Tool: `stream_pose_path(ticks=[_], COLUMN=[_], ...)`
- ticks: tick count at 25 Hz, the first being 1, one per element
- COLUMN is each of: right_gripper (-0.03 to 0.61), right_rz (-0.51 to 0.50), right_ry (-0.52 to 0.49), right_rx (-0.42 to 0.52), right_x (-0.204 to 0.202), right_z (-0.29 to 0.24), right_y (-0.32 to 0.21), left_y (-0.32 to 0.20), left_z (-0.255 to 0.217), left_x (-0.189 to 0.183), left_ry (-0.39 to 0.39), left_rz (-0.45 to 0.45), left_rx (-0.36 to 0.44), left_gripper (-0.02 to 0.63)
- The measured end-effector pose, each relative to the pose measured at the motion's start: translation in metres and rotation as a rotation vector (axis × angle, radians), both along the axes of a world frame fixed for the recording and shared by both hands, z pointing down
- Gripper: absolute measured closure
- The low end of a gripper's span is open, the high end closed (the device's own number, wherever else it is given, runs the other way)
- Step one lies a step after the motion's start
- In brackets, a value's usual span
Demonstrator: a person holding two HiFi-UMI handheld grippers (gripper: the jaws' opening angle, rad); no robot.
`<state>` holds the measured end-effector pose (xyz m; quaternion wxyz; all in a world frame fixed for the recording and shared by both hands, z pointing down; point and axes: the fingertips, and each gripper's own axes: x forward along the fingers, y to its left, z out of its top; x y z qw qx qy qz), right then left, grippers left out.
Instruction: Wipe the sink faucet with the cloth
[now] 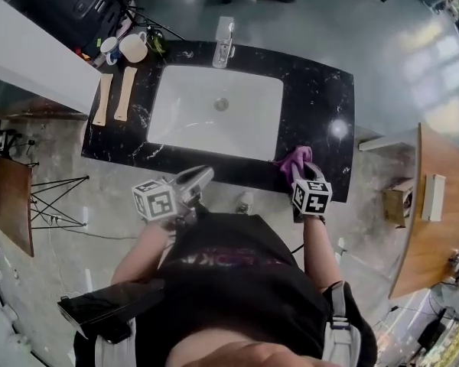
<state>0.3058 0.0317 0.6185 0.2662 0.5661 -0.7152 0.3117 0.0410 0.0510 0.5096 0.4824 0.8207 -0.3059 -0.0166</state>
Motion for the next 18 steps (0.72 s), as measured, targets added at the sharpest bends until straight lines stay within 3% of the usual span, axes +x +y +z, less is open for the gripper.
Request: stream_pose_path(ticks=[4, 9, 10, 12, 15, 18], right_gripper=[0.402, 0.413, 0.442, 0.567, 0.568, 0.568], right_rz=[0.038, 0.148, 0.167, 0.184, 0.192, 0.17], right_ry=[-0.076, -0.074, -0.111, -0.262, -0.506, -0.591], right_rx=[0.064, 0.293, 0.331, 0.373, 0.327, 0.27], right_x=[0.002, -0.001, -0.007, -0.03, -0.076, -0.12], right_z=[-0.025, -0.102, -0.114, -0.127, -0.122, -0.115], right_y=[0.006, 0.008, 0.007, 0.006, 0.004, 0.006], left_y=[-0.002, -0.015, -0.017, -0.021, -0.022, -0.023], left_z=[-0.004, -0.012, -0.013, -0.014, -0.011, -0.01], left_x=[-0.007, -0.021, -0.024, -0.029, -0.035, -0.042], left_ry=[0.004, -0.002, -0.005, -0.007, -0.009, 0.0], left_rz=[0.006, 0.061, 0.074, 0.096, 0.124, 0.143], left_rx=[0.006, 0.019, 0.024, 0.032, 0.029, 0.028], left_gripper=[0.583, 0.584, 0.584, 0.584, 0.584, 0.584])
